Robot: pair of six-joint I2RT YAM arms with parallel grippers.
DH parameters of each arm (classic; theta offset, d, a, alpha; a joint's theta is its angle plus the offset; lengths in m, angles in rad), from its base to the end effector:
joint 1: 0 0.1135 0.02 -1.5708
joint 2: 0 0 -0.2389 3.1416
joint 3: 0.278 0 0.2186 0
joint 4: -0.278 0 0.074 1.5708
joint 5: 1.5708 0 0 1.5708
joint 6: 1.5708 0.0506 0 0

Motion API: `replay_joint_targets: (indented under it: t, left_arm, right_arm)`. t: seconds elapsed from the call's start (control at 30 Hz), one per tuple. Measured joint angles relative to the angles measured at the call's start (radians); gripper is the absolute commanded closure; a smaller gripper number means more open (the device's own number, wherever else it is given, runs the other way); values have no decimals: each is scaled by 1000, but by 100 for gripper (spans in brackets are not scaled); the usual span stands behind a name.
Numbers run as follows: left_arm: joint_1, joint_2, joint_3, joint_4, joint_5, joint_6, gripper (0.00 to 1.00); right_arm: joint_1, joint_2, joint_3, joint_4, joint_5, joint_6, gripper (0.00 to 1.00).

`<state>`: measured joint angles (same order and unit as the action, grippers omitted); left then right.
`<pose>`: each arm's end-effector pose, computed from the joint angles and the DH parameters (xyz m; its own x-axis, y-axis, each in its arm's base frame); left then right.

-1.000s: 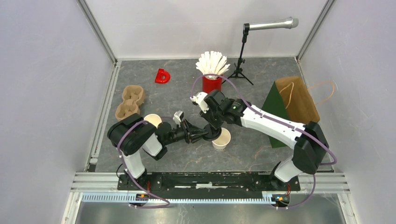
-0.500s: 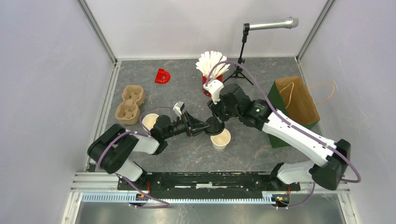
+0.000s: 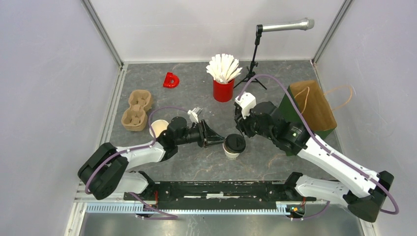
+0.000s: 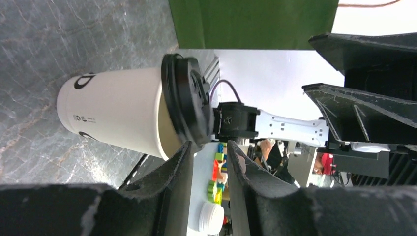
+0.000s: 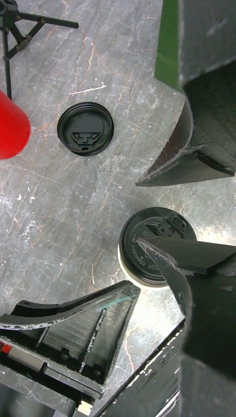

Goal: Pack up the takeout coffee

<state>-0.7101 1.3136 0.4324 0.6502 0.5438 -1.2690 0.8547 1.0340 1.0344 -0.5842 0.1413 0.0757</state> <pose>0.1751 -0.1851 0.1937 -0.9489 -0.2617 -0.1762 0.1136 0.2378 -0.9647 0.1443 0.1549 0.3105 -0.4114 -0.3588 -0.8379 -0.6404 0.7679 -0.0143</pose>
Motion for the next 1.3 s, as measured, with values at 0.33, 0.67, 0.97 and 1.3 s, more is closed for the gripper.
replay_joint_targets:
  t: [0.33, 0.67, 0.97, 1.3]
  left_arm:
    - [-45, 28, 89, -181, -17, 111, 57]
    - [-45, -100, 180, -501, -129, 294, 34]
    - [-45, -94, 70, -404, -134, 275, 23]
    - [-71, 53, 43, -176, -113, 186, 22]
  right_arm:
    - [-18, -55, -126, 35, -1, 11, 52]
    - [-26, -38, -239, 119, -103, 35, 56]
    - [-26, -17, -299, 185, -206, 63, 57]
    - [-26, -6, -313, 232, -263, 87, 57]
